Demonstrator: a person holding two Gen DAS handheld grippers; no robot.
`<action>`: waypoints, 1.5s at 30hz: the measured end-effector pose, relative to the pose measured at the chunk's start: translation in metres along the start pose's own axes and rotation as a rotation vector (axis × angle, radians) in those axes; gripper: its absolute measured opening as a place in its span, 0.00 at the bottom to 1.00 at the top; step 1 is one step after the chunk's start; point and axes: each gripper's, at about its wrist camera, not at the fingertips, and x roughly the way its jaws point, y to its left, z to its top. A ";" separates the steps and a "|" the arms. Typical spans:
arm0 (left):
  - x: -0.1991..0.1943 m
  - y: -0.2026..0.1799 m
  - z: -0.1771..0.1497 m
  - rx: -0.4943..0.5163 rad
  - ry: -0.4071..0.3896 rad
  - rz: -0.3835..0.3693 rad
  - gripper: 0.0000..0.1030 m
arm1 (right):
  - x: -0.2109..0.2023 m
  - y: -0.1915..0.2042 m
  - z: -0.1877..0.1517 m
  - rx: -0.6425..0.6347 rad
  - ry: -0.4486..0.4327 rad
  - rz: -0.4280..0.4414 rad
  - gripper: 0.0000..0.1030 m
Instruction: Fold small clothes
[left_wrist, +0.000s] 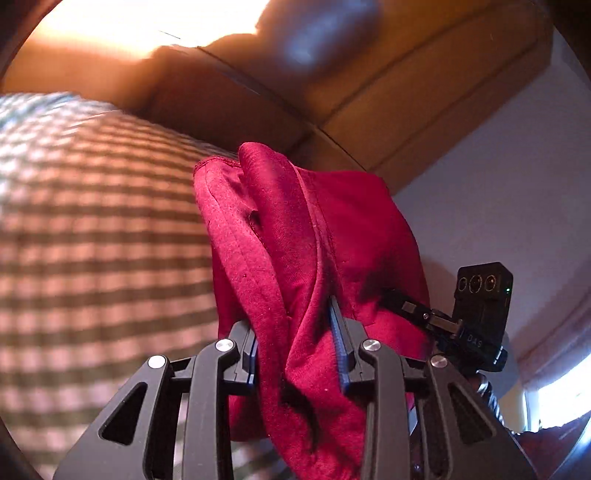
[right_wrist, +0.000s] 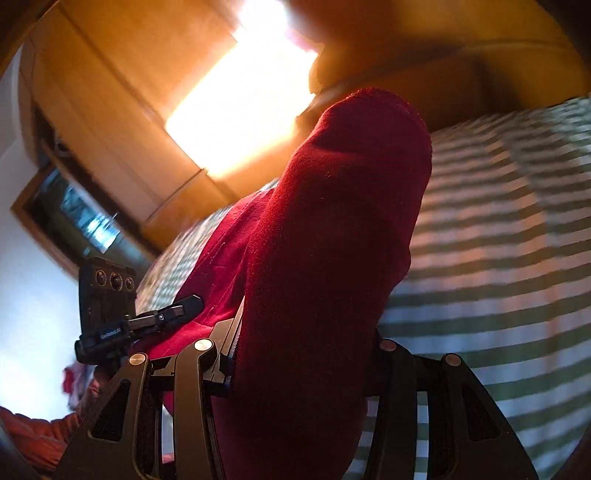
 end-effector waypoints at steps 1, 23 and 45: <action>0.017 -0.010 0.008 0.024 0.019 -0.004 0.28 | -0.012 -0.013 0.004 0.012 -0.020 -0.032 0.43; 0.128 -0.103 0.009 0.466 0.012 0.423 0.39 | -0.084 -0.098 -0.018 0.087 -0.204 -0.543 0.61; 0.104 -0.085 -0.008 0.315 -0.053 0.534 0.66 | -0.036 -0.056 -0.047 0.087 -0.155 -0.717 0.74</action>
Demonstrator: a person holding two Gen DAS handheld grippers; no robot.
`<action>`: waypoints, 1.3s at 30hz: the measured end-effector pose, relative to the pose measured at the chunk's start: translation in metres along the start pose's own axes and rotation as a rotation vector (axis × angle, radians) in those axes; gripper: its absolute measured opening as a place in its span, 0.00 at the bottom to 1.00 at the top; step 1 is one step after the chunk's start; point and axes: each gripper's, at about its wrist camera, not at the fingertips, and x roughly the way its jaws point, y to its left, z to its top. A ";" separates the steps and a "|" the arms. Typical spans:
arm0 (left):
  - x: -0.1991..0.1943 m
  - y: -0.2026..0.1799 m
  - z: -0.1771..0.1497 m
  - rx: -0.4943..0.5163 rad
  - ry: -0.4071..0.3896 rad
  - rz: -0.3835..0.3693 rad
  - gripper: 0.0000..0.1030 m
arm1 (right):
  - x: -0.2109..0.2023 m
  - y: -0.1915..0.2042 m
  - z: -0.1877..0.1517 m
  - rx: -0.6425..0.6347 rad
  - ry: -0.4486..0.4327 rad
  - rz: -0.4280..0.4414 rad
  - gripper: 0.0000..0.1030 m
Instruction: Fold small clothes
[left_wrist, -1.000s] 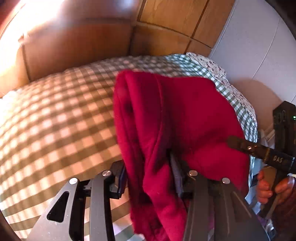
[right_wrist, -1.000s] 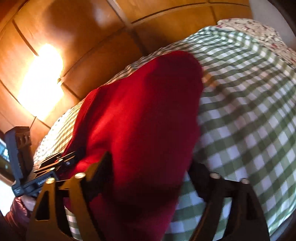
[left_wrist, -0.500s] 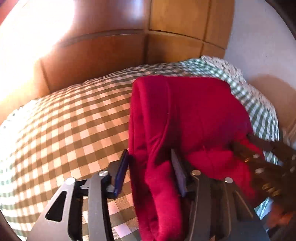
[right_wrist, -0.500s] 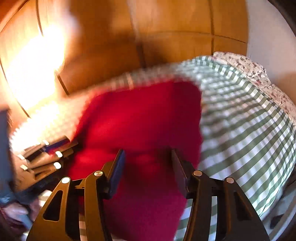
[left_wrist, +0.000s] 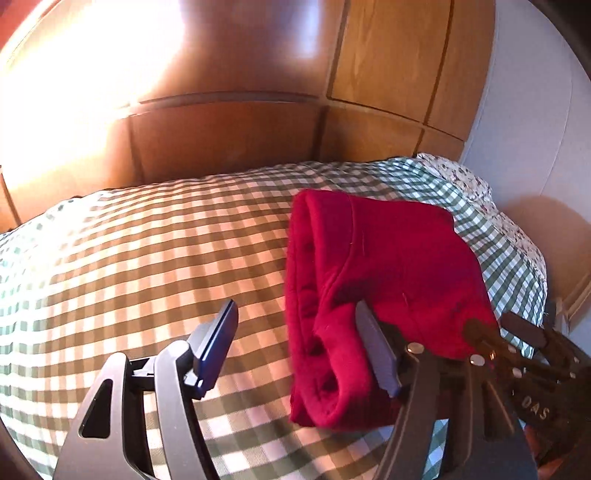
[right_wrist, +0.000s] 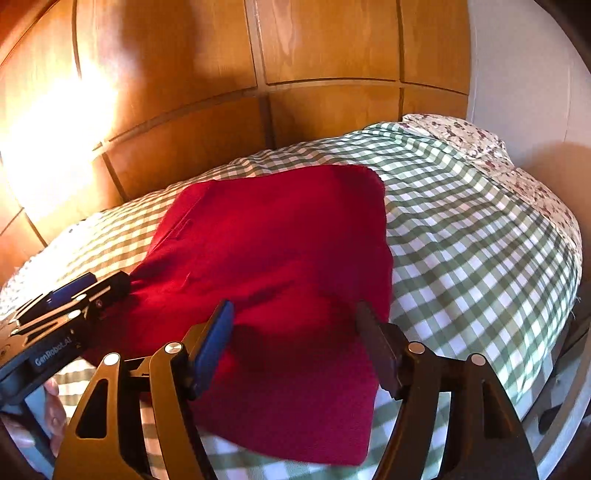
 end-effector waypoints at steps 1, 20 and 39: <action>-0.004 0.001 -0.001 -0.001 -0.007 0.004 0.66 | -0.003 0.001 -0.003 0.003 -0.003 -0.003 0.76; -0.049 0.005 -0.021 -0.015 -0.042 0.064 0.73 | -0.039 0.012 -0.038 0.043 -0.050 -0.162 0.88; -0.082 0.009 -0.045 -0.031 -0.071 0.086 0.77 | -0.068 0.026 -0.050 0.030 -0.090 -0.157 0.88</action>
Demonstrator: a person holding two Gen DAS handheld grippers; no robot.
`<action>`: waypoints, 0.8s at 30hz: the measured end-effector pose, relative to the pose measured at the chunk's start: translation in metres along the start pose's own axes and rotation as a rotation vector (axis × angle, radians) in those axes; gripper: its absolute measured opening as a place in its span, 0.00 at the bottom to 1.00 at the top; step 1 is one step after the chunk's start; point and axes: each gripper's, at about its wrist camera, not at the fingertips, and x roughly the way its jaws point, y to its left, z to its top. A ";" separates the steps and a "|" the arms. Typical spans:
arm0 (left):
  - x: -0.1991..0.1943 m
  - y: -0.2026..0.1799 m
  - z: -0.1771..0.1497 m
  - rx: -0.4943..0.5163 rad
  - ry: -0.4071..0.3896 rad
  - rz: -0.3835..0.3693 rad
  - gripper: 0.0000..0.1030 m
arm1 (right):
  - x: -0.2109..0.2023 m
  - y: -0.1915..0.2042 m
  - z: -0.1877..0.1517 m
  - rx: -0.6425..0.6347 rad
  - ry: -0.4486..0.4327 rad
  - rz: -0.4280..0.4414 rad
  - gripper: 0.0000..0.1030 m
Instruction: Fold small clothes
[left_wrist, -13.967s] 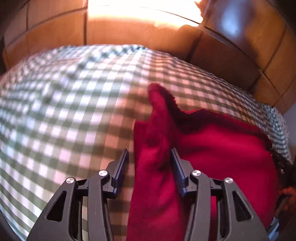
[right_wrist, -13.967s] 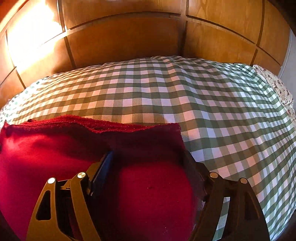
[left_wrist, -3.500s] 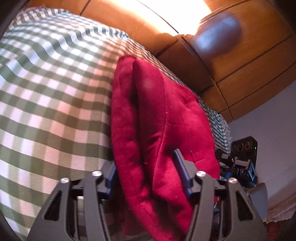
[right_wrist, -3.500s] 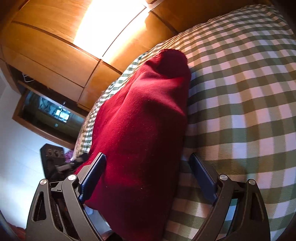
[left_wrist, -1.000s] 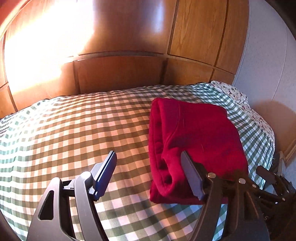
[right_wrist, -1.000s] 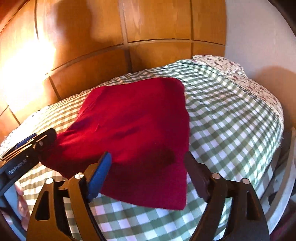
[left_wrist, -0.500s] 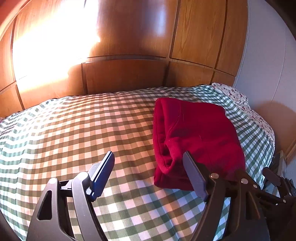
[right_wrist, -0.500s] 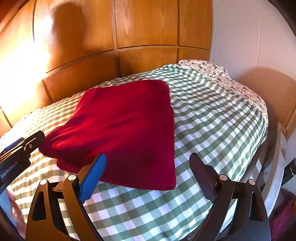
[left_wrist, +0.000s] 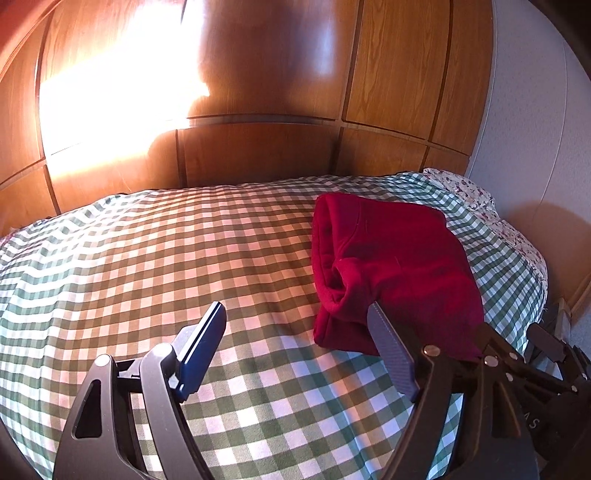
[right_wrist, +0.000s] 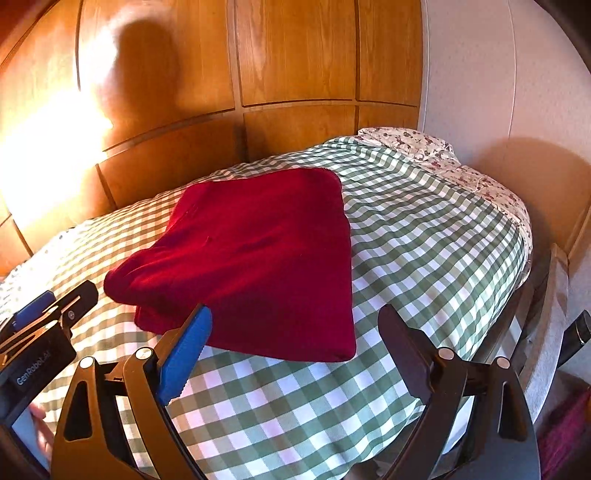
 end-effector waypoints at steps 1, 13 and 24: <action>-0.001 0.000 0.000 -0.003 -0.001 0.000 0.77 | -0.001 0.001 -0.001 -0.002 -0.001 -0.001 0.88; -0.020 0.007 -0.002 -0.033 -0.051 0.027 0.82 | -0.010 -0.002 -0.002 0.011 -0.038 -0.035 0.88; -0.022 0.001 -0.008 -0.014 -0.052 0.071 0.90 | -0.019 -0.004 0.002 0.008 -0.086 -0.042 0.90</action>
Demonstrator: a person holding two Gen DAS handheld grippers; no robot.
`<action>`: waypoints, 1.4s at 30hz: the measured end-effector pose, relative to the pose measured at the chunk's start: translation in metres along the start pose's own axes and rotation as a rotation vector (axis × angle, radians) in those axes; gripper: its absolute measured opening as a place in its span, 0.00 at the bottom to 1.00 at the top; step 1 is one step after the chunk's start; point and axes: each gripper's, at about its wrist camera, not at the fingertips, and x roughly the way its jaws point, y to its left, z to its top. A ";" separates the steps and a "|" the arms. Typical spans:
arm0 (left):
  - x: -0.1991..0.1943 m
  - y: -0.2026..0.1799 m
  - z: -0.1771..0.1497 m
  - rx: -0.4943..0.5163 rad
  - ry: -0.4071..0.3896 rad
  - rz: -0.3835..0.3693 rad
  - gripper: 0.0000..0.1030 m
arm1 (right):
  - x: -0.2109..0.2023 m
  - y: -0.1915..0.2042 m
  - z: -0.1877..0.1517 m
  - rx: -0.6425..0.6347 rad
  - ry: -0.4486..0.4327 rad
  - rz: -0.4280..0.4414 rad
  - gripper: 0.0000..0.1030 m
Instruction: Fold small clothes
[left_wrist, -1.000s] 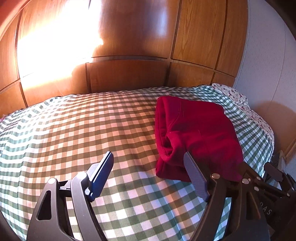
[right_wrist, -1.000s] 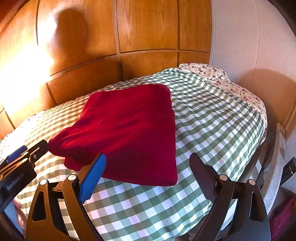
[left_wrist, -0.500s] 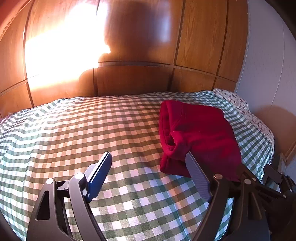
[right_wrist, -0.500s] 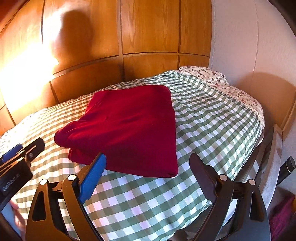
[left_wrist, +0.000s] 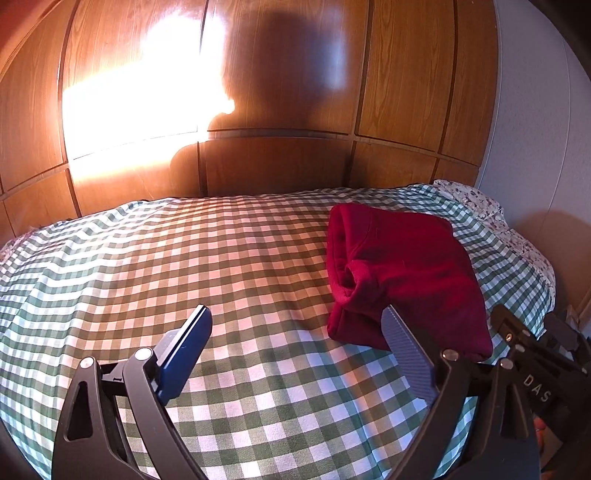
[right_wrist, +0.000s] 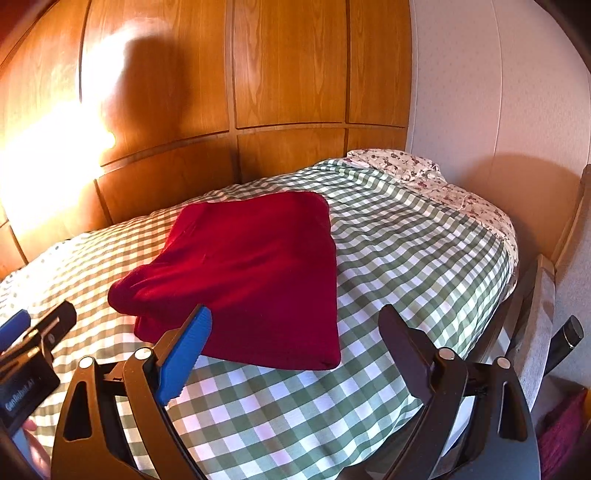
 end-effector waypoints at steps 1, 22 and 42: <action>0.000 0.000 0.000 -0.002 -0.001 0.006 0.91 | 0.000 0.000 0.000 -0.002 -0.001 0.000 0.90; -0.010 -0.009 0.004 0.014 -0.023 0.028 0.97 | 0.005 -0.002 -0.001 -0.002 0.014 0.013 0.90; -0.014 -0.009 0.003 0.027 -0.039 0.042 0.97 | 0.010 -0.001 -0.005 -0.021 0.022 0.023 0.90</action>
